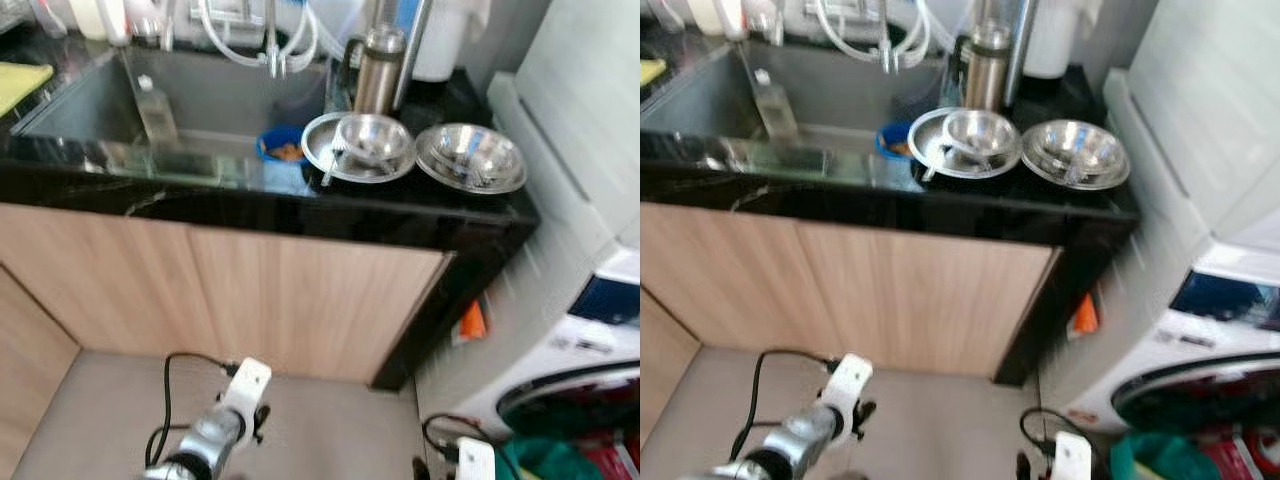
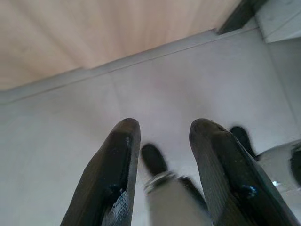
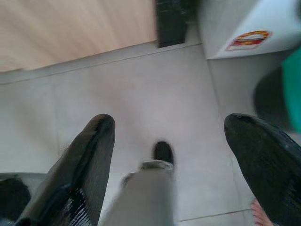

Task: Kitchen organization

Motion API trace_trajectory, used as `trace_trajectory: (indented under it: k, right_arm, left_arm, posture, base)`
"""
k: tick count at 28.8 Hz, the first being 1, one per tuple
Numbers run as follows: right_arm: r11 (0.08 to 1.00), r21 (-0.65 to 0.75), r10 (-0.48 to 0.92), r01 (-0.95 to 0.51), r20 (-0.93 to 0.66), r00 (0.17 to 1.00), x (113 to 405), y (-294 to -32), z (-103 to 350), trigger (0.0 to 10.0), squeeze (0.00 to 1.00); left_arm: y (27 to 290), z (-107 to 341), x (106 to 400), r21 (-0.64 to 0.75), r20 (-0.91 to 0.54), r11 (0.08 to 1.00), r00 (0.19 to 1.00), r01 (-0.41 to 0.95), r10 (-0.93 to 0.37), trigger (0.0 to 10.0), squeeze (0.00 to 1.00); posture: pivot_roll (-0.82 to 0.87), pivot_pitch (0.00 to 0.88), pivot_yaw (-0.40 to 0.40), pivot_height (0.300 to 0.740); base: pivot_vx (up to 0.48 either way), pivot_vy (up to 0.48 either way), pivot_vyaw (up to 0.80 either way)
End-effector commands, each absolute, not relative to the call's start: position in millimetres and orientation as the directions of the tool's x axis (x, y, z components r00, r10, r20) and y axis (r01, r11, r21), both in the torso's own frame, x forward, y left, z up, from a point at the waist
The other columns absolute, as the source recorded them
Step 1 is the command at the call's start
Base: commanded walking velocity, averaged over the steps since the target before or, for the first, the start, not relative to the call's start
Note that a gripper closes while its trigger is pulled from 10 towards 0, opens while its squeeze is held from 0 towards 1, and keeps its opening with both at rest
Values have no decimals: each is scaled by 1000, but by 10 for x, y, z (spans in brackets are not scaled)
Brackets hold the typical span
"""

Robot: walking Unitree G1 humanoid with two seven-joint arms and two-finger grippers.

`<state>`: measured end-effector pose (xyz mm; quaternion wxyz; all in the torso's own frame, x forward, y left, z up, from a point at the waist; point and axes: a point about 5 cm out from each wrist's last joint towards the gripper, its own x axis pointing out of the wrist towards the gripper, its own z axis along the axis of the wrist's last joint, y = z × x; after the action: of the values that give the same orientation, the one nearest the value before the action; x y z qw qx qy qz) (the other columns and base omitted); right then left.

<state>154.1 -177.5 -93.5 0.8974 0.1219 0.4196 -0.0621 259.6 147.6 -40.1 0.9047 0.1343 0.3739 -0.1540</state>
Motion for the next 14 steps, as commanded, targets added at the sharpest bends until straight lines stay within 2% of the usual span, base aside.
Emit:
trace_trajectory:
  k: [1, 3, 12, 14]
  right_arm:
    - [960, 171, -8, 220, -772, 635, 1514, -1771, -946, 10000, 0]
    - [959, 174, -7, 223, -775, 632, 1511, -1770, -949, 10000, 0]
    - [963, 168, -2, 213, -779, 627, 1510, -1769, -951, 10000, 0]
    - [962, 168, -6, 216, -775, 632, 1512, -1770, -948, 10000, 0]
  left_arm:
    - [1489, -438, 2550, 126, -734, 917, 657, 379, -171, 10000, 0]
    - [1488, -437, 2551, 126, -734, 917, 657, 379, -171, 10000, 0]
    - [1488, -437, 2551, 128, -735, 915, 656, 382, -171, 10000, 0]
    - [1484, -439, 2549, 129, -736, 913, 655, 387, -173, 10000, 0]
  posture:
    - [140, 112, -94, 740]
    - [140, 113, -95, 740]
    - [139, 112, -93, 740]
    - [141, 107, -94, 740]
  base:
    - [0, 401, 0]
    - [0, 345, 0]
    - [0, 285, -751]
    - [122, 274, 0]
